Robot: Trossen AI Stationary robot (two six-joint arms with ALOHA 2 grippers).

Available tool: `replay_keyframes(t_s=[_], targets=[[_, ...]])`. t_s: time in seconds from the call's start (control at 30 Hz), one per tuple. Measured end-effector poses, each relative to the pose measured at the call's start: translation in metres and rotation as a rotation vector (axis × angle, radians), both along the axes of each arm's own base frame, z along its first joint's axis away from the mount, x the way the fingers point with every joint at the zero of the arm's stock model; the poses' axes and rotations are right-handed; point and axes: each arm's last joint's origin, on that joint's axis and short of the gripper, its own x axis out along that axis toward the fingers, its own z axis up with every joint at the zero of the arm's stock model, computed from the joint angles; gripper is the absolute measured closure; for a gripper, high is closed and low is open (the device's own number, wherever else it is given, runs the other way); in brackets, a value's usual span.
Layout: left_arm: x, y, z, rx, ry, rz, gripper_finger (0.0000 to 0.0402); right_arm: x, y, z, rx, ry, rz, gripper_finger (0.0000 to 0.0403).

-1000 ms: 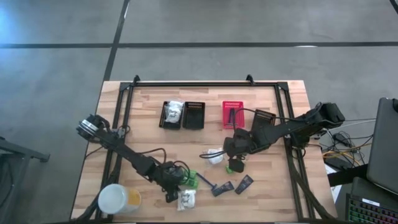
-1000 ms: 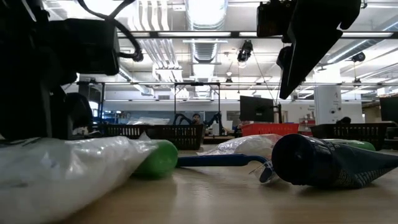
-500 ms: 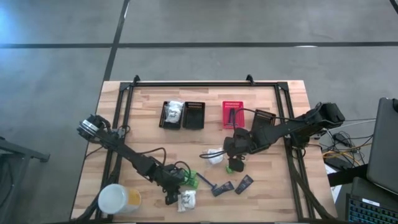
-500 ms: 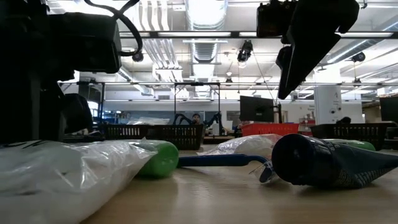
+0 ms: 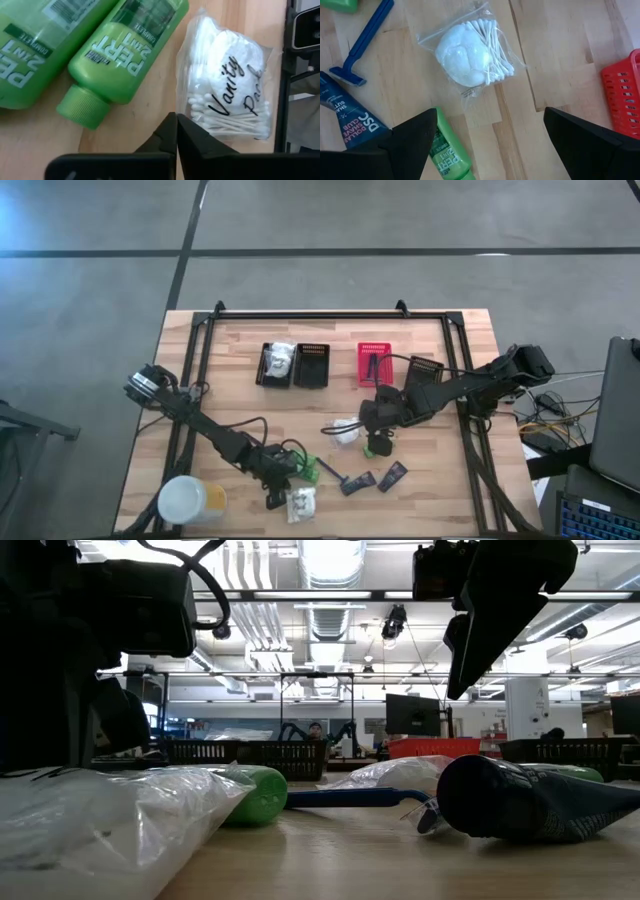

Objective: Pick & Place Travel size toiletries
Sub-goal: Put the white cotton pack into the left black bin

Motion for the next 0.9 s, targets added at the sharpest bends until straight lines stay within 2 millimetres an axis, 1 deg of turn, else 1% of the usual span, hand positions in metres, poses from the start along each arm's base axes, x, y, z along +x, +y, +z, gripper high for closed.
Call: replay_keyframes(t_s=[0.1, 0.2, 0.33, 0.47, 0.57, 0.63, 0.77, 0.9], targets=[[0.004, -0.002, 0.009, -0.006, -0.01, -0.001, 0.0398, 0.0, 0.0, 0.0, -0.001, 0.0, 0.003, 0.0039], [0.006, -0.003, 0.023, 0.017, 0.011, -0.003, 0.0399, 0.0, 0.0, 0.0, -0.003, 0.001, 0.01, 0.0039], [0.003, 0.0, 0.049, 0.124, 0.045, 0.0, 0.0399, 0.0, 0.0, 0.0, -0.028, -0.006, 0.022, 0.0039], [-0.005, 0.011, 0.078, 0.259, 0.07, 0.036, 0.04, 0.0, -0.002, 0.005, -0.074, -0.044, 0.004, 0.0039], [-0.017, 0.026, 0.101, 0.353, 0.091, 0.082, 0.04, -0.002, -0.004, 0.012, -0.109, -0.084, -0.017, 0.0039], [-0.028, 0.04, 0.116, 0.427, 0.111, 0.117, 0.04, -0.004, -0.006, 0.018, -0.133, -0.11, -0.031, 0.0039], [-0.05, 0.077, 0.144, 0.571, 0.135, 0.206, 0.0401, -0.009, -0.01, 0.029, -0.144, -0.156, -0.05, 0.0039], [-0.065, 0.115, 0.165, 0.686, 0.126, 0.279, 0.0401, -0.012, -0.013, 0.036, -0.155, -0.185, -0.072, 0.0039]])
